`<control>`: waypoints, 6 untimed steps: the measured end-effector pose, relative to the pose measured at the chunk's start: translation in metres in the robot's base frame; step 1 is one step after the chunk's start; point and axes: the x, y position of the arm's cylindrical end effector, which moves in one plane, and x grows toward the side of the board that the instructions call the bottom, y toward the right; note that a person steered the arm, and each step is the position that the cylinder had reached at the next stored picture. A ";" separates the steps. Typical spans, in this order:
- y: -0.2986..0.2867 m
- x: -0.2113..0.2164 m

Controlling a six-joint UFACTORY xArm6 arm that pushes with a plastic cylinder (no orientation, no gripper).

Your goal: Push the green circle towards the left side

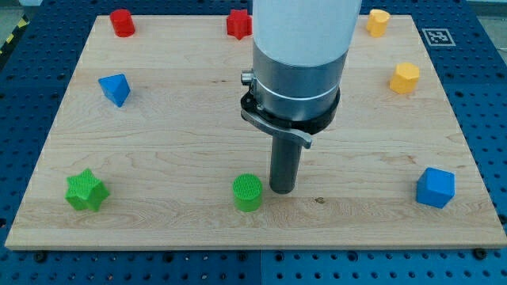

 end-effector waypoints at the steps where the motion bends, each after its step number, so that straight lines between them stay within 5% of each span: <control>1: -0.008 0.004; 4: -0.081 0.004; 6: -0.031 0.047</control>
